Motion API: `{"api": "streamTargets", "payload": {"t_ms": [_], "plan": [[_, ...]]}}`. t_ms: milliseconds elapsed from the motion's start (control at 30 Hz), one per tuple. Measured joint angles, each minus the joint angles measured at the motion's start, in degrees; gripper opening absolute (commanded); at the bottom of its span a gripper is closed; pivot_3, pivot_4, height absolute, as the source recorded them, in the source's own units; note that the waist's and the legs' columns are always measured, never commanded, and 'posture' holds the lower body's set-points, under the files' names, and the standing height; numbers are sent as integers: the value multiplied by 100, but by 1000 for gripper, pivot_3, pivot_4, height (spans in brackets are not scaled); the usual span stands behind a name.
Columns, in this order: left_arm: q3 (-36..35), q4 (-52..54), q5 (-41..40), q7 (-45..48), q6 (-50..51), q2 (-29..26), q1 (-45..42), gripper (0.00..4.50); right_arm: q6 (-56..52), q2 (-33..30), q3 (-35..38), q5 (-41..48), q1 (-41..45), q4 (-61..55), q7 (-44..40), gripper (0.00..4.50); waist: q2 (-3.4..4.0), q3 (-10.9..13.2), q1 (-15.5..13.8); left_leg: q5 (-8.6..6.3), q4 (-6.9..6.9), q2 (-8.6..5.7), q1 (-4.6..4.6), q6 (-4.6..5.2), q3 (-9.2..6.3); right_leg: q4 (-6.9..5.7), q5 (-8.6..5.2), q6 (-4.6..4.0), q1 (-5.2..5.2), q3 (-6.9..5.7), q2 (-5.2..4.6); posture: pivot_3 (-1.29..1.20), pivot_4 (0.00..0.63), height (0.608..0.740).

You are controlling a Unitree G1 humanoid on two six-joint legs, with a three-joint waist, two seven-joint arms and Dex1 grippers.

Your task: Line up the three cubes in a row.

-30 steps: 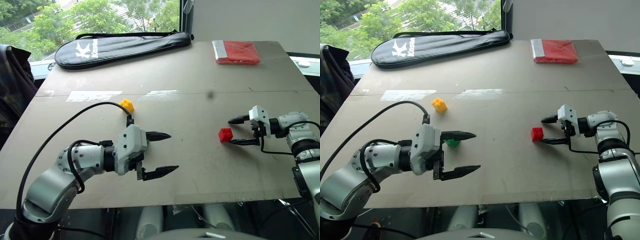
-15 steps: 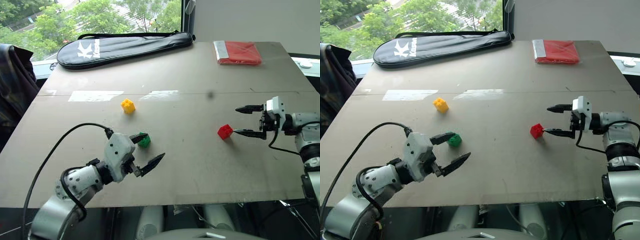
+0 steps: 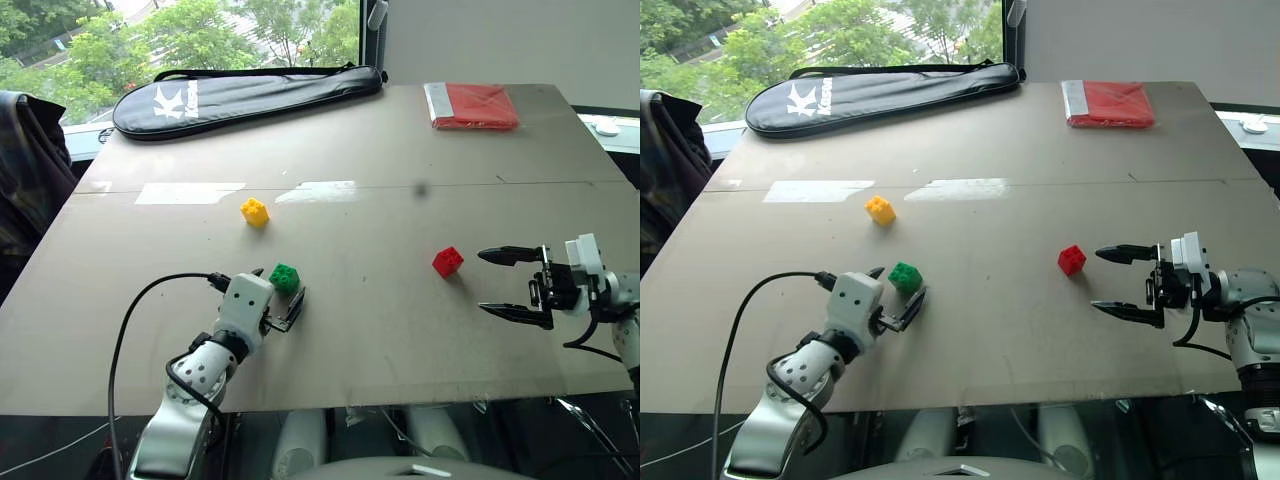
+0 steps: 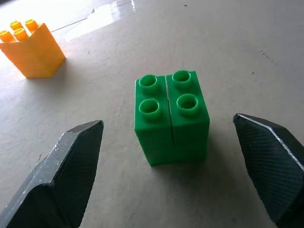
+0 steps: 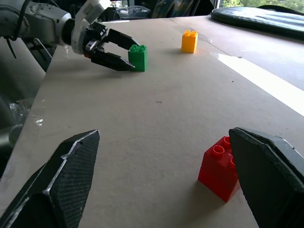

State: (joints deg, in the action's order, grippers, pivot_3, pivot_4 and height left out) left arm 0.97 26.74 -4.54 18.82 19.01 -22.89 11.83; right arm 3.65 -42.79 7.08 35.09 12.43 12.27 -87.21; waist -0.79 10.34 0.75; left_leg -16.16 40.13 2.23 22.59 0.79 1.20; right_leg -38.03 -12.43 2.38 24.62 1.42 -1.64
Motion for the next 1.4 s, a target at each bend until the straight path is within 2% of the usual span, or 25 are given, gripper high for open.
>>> {"api": "streamTargets", "payload": {"t_ms": [167,267,333,367,433,700,933,1133,1300,1400], "plan": [[11,-384,-35,238,-110,0,-348,4500,-151,-1,106,94,-76,-300,4,4474,0,0,-10,0,-1,1,1,0,-2,1,5,-8,0,-3,0,0,150,708],[23,-442,-95,371,-151,-3,-368,3700,-234,-1,190,114,-143,-388,21,4500,0,-1,-15,0,-1,0,2,0,-1,2,4,-7,-1,-2,-2,0,150,708],[89,-478,-137,472,-207,-1,-362,2988,-278,-1,241,120,-197,-475,47,4500,0,-1,-14,0,-1,0,2,0,0,3,4,-7,-1,-2,-2,0,150,708],[122,-489,-141,502,-229,0,-360,2280,-316,-1,256,124,-215,-505,70,4500,0,-1,-15,0,-1,0,2,0,-1,2,4,-7,-1,-2,-2,0,150,708],[140,-511,-152,531,-284,7,-353,1330,-347,0,281,127,-276,-581,129,4500,0,-1,-10,0,-1,2,1,0,-2,1,3,-5,0,-2,0,0,150,708],[128,-690,-193,701,-519,-61,-401,1341,-501,0,285,-8,-327,-689,525,4500,1,-2,-10,0,0,2,-1,0,-1,0,0,-1,0,0,3,0,150,708],[64,-777,-734,2002,-983,-795,-466,1341,-621,304,243,-956,-408,-600,2031,4500,-3,-2,-13,0,-1,4,10,0,1,2,2,-6,9,-2,2,0,150,708],[-1,-856,-1123,3023,-1125,-1387,-905,1341,-1141,855,61,-1218,-690,-977,3049,4500,-1,-3,-18,0,-1,4,13,0,-4,2,-1,-3,11,-6,4,0,150,708],[78,-1398,-1117,3492,-1431,-1445,-1336,1341,-1288,1166,-139,-1363,-1012,-1267,3556,4500,-1,-3,-10,0,-1,3,15,0,5,7,-1,-1,11,1,2,0,150,708],[280,-1869,-1043,3683,-1629,-1313,-1742,1341,-1122,1152,-151,-1403,-1157,-1295,3502,4500,-2,-2,-41,0,-1,1,16,0,0,7,-1,0,11,-4,3,0,150,708]]}}
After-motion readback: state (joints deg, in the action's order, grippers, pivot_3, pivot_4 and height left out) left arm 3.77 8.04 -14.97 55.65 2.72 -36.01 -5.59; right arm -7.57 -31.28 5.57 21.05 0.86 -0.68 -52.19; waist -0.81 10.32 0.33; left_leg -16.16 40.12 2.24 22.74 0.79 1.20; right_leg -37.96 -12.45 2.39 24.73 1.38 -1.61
